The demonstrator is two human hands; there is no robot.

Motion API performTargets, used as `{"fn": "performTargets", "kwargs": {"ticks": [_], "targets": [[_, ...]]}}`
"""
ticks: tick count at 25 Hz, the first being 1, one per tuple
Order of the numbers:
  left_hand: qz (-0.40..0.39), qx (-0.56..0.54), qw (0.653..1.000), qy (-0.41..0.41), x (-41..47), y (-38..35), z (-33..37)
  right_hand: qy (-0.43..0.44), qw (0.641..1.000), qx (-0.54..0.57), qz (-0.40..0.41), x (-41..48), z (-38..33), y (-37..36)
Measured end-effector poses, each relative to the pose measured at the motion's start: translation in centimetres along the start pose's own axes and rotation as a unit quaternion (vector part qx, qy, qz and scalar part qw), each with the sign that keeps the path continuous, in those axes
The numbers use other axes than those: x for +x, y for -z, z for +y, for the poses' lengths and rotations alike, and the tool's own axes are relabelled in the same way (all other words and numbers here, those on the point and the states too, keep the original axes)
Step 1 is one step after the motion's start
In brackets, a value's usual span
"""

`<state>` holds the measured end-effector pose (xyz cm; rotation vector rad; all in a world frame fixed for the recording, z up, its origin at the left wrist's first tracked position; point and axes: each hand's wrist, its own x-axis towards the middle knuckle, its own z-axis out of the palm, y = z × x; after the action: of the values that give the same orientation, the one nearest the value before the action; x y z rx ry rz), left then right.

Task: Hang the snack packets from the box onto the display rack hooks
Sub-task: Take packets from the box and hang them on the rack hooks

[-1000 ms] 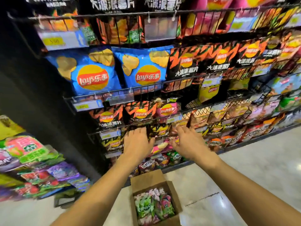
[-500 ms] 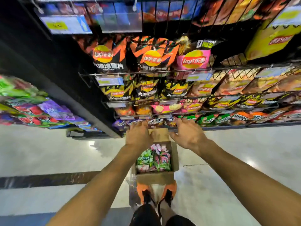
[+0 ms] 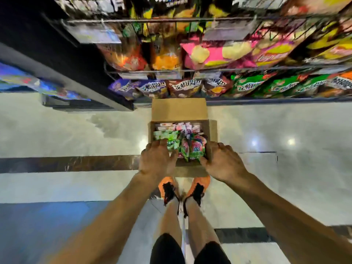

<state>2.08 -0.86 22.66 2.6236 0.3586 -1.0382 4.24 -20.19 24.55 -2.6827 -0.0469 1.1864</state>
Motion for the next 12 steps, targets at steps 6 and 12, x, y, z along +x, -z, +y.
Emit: {"fn": "performTargets", "kwargs": {"ticks": [6, 12], "targets": [[-0.041, -0.035, 0.998, 0.017, 6.9, -11.0, -2.0, -0.074, 0.992, 0.097, -0.017, 7.2, 3.4, -10.3], [-0.033, -0.107, 0.992, 0.058, 13.7, -18.1, -3.8, -0.113, 0.975, 0.189, 0.000, 14.8, 5.2, -17.6]]}}
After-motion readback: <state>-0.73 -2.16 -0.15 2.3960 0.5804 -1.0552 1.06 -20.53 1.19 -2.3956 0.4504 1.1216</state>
